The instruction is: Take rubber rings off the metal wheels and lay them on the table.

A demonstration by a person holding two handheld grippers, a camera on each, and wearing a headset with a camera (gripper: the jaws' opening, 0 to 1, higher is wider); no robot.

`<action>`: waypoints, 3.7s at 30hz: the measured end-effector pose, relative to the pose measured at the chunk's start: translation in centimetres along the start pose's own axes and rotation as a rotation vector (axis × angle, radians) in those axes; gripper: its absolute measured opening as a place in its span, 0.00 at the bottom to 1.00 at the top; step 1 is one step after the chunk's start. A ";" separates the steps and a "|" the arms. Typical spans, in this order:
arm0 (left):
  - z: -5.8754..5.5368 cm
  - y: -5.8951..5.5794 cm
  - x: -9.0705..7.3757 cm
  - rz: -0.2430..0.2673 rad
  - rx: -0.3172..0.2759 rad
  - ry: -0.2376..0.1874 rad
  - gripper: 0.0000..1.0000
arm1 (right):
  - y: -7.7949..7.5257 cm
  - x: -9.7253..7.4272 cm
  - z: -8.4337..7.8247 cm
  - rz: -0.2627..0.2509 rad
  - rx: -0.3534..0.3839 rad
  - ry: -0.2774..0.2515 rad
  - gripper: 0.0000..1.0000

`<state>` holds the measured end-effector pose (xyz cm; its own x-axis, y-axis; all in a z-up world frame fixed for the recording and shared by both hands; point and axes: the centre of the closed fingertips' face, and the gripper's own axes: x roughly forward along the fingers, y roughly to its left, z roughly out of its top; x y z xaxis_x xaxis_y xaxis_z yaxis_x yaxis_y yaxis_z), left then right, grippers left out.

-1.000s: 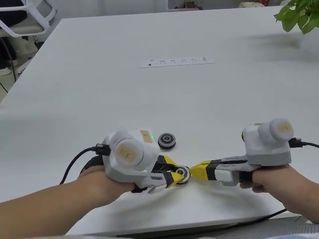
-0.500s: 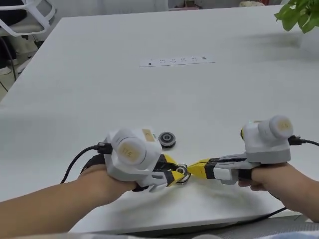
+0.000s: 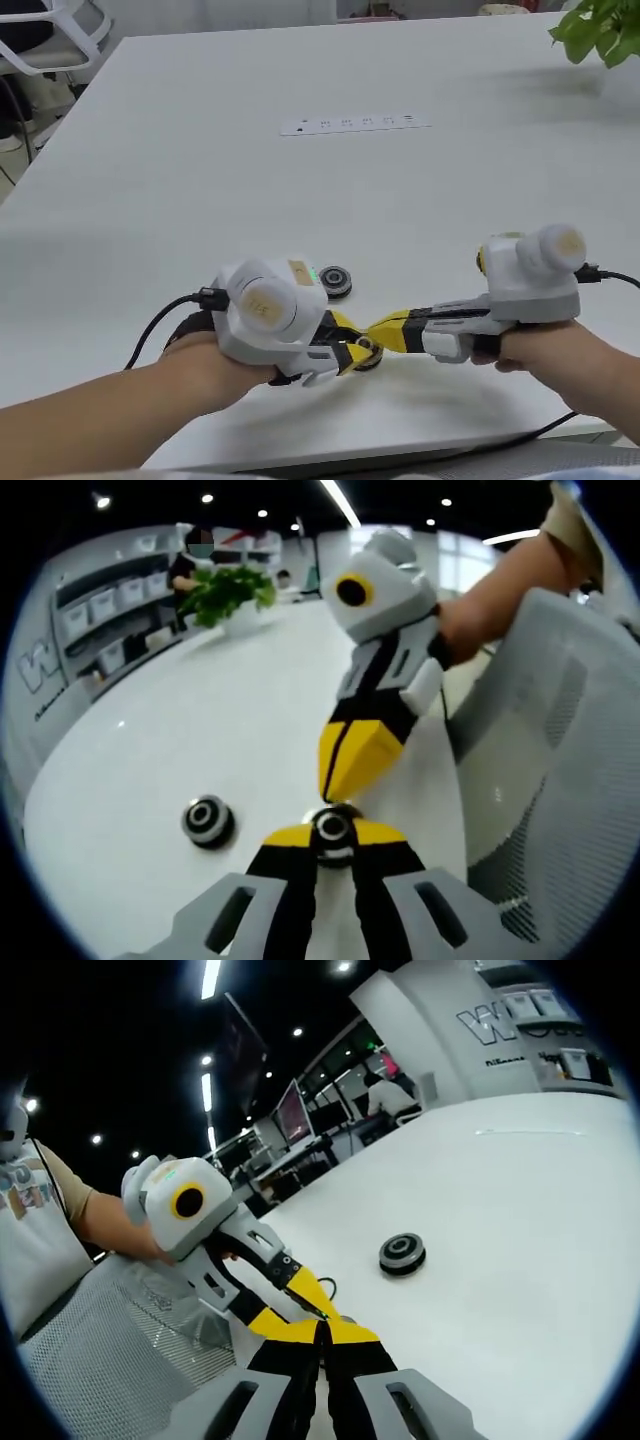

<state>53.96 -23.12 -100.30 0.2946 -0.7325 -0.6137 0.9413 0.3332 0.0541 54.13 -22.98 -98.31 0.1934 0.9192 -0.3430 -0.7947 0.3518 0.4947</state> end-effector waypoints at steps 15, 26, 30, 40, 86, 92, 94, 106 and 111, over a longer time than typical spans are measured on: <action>0.1 0.1 0.1 -0.003 0.004 -0.001 0.12 | -0.1 0.1 -2.8 -0.050 -0.241 0.155 0.17; 0.1 0.1 0.2 -0.001 0.002 -0.002 0.12 | -0.6 1.4 -3.0 -0.080 -0.345 0.175 0.31; 0.1 0.1 0.2 0.001 0.003 -0.003 0.12 | -1.0 1.5 -2.7 -0.085 -0.332 0.159 0.28; 0.1 0.1 0.2 0.004 0.001 -0.004 0.12 | -1.1 1.1 -3.3 -0.099 -0.394 0.198 0.22; 0.1 0.2 0.0 0.026 -0.003 -0.006 0.12 | -2.4 -0.2 -2.7 -0.132 0.004 0.067 0.00; 0.1 0.2 0.1 0.027 -0.004 -0.006 0.12 | -2.2 -0.2 -2.6 -0.129 0.051 0.045 0.00; 0.1 0.2 0.1 0.027 -0.004 -0.006 0.12 | -1.9 -0.2 -2.5 -0.127 0.068 0.039 0.00; 0.1 0.2 0.1 0.032 -0.008 -0.006 0.12 | -1.4 -0.4 -1.9 -0.105 0.168 -0.004 0.00; 0.1 0.2 0.2 0.033 -0.008 -0.005 0.12 | -1.4 -0.4 -1.8 -0.102 0.165 0.005 0.00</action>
<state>54.22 -23.20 -100.33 0.3261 -0.7242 -0.6076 0.9298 0.3617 0.0679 54.16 -24.15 -100.32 0.2653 0.8765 -0.4018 -0.6661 0.4679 0.5808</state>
